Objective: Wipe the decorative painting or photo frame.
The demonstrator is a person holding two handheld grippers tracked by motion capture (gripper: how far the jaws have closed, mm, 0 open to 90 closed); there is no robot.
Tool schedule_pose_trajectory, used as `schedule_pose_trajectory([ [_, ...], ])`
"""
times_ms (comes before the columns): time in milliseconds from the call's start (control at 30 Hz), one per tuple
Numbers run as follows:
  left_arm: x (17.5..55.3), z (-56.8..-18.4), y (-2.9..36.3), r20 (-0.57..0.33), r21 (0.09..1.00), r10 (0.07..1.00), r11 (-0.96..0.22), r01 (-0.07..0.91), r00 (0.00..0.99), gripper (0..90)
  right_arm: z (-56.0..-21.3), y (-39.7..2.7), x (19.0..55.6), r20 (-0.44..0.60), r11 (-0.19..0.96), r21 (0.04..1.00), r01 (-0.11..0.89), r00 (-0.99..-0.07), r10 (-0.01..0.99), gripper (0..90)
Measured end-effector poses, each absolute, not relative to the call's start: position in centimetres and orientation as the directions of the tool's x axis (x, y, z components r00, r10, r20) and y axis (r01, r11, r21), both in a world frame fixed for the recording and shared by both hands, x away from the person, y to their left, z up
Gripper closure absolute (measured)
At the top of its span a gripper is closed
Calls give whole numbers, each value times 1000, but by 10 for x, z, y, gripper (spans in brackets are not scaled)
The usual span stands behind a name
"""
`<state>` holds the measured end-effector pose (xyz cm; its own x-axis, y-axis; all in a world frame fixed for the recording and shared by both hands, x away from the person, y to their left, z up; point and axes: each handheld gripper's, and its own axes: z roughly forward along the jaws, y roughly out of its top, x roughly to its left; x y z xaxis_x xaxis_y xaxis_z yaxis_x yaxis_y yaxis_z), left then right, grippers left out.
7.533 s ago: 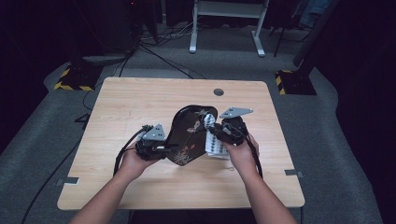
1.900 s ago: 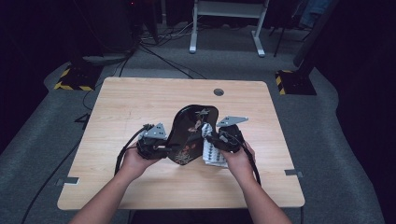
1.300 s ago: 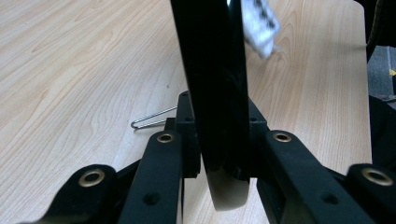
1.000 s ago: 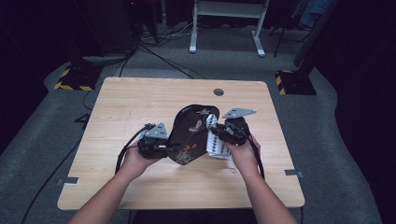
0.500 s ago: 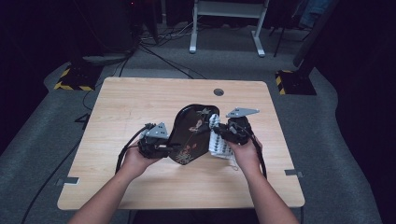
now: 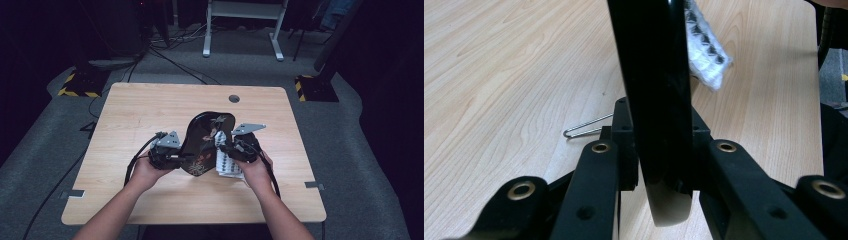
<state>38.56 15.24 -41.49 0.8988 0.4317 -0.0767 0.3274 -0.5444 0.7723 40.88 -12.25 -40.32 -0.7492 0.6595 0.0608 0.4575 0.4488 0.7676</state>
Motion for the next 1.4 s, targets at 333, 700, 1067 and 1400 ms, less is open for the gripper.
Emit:
schedule_pose_trajectory([
  [333, 385, -415, 152, -76, 769, 436, -547, 331, 897, 764, -411, -107, 399, 57, 479, 764, 433, -784, 618, 770],
  [700, 386, -415, 151, -84, 770, 438, -542, 337, 895, 771, -406, -98, 393, 49, 488, 770, 412, -800, 598, 770],
  [1067, 386, -415, 151, -85, 770, 439, -541, 339, 894, 772, -445, -93, 387, 58, 526, 720, 452, -795, 603, 771],
  [1400, 386, -415, 151, -89, 771, 440, -538, 341, 894, 778, -436, -94, 387, 48, 527, 723, 446, -794, 606, 772],
])
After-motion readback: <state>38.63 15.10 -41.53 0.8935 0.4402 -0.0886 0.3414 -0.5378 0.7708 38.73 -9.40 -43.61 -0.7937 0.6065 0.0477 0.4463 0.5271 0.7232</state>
